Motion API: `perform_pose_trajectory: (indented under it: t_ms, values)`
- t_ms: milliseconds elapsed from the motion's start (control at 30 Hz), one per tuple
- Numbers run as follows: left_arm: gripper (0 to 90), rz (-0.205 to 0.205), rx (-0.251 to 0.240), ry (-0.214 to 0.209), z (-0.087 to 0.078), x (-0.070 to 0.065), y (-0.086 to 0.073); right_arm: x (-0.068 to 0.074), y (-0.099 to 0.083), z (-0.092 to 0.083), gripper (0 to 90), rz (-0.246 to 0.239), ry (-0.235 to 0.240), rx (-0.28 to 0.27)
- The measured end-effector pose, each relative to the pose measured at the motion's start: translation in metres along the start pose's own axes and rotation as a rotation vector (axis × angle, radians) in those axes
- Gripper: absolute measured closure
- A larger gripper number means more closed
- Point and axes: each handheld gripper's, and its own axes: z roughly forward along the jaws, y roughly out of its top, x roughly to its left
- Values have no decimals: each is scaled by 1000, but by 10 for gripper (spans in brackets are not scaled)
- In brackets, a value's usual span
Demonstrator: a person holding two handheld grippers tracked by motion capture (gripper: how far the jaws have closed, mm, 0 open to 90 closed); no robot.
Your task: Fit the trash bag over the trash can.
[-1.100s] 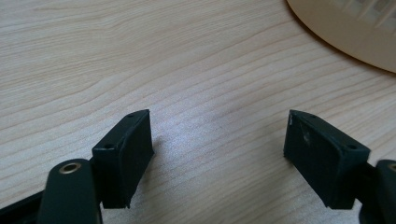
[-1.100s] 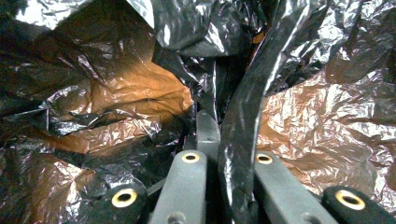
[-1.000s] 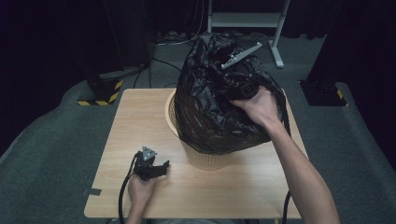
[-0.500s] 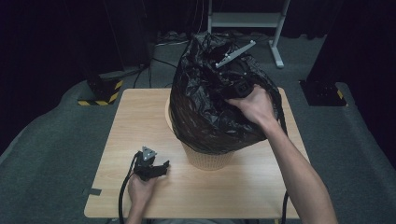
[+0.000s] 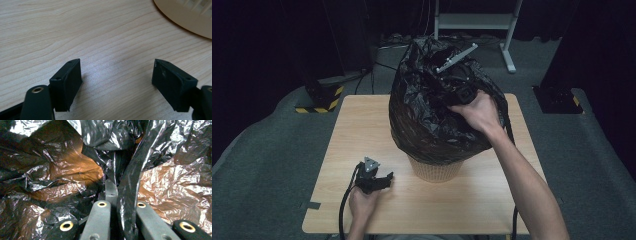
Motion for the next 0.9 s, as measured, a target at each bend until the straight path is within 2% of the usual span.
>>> perform_pose_trajectory:
  t_ms: [533,900]
  values:
    - [238,0,0,0,0,0,0,-1,5,12,887,-3,10,16]
    - [238,0,0,0,0,0,0,-4,4,21,887,16,19,37]
